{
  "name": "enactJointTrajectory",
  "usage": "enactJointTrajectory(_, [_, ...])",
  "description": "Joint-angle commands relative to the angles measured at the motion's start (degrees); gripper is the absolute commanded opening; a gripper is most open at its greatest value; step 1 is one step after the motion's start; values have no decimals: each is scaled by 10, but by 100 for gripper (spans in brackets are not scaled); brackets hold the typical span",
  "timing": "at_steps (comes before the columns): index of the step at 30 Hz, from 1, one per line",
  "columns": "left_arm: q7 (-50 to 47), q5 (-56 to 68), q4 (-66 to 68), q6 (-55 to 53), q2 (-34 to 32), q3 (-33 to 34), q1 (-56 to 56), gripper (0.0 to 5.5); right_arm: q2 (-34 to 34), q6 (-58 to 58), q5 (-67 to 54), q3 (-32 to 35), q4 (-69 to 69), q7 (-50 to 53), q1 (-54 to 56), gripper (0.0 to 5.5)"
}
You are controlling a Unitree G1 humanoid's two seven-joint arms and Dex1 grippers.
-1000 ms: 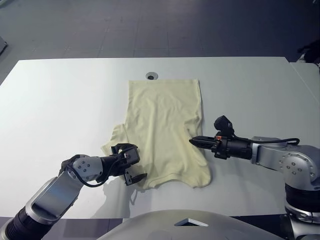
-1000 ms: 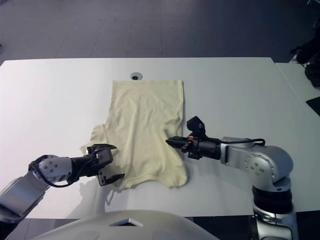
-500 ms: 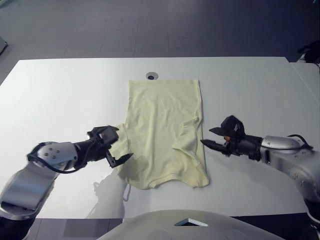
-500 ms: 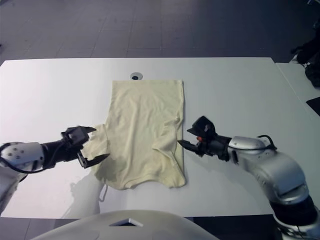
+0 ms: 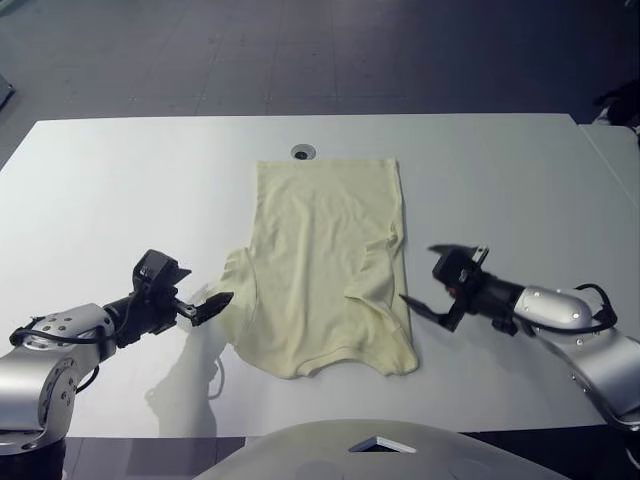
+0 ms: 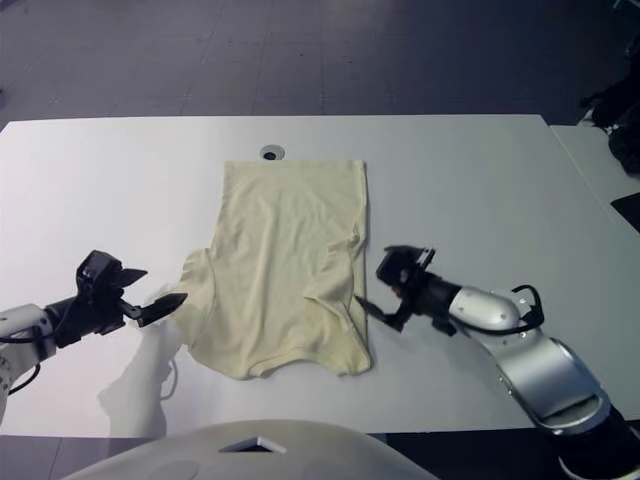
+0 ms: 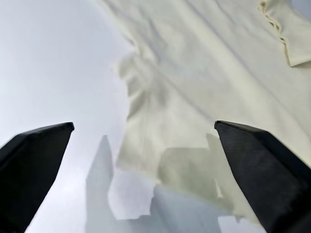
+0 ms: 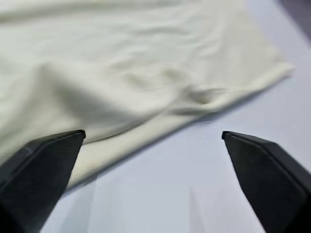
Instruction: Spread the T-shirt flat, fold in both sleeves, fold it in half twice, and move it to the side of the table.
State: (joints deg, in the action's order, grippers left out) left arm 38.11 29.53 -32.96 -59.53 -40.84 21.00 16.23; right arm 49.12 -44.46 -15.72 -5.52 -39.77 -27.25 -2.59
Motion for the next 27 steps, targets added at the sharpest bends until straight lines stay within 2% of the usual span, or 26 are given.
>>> enactJointTrajectory(1, [-6, 12, 30, -27, 2, -17, 0, 540, -34, -6, 14, 38, 17, 32, 41, 538])
enactJointTrajectory(5, [-17, 46, 34, -54, 42, -12, 7, 501, -46, -4, 14, 36, 34, 24, 79, 540])
enactJointTrajectory(12, [-51, 82, 60, -74, 89, 1, 6, 376, -47, -5, 18, 33, 46, 10, 102, 540])
enactJointTrajectory(27, [-86, 78, 105, -59, 78, -4, -7, 121, -59, -9, 35, 39, 42, 10, 92, 540])
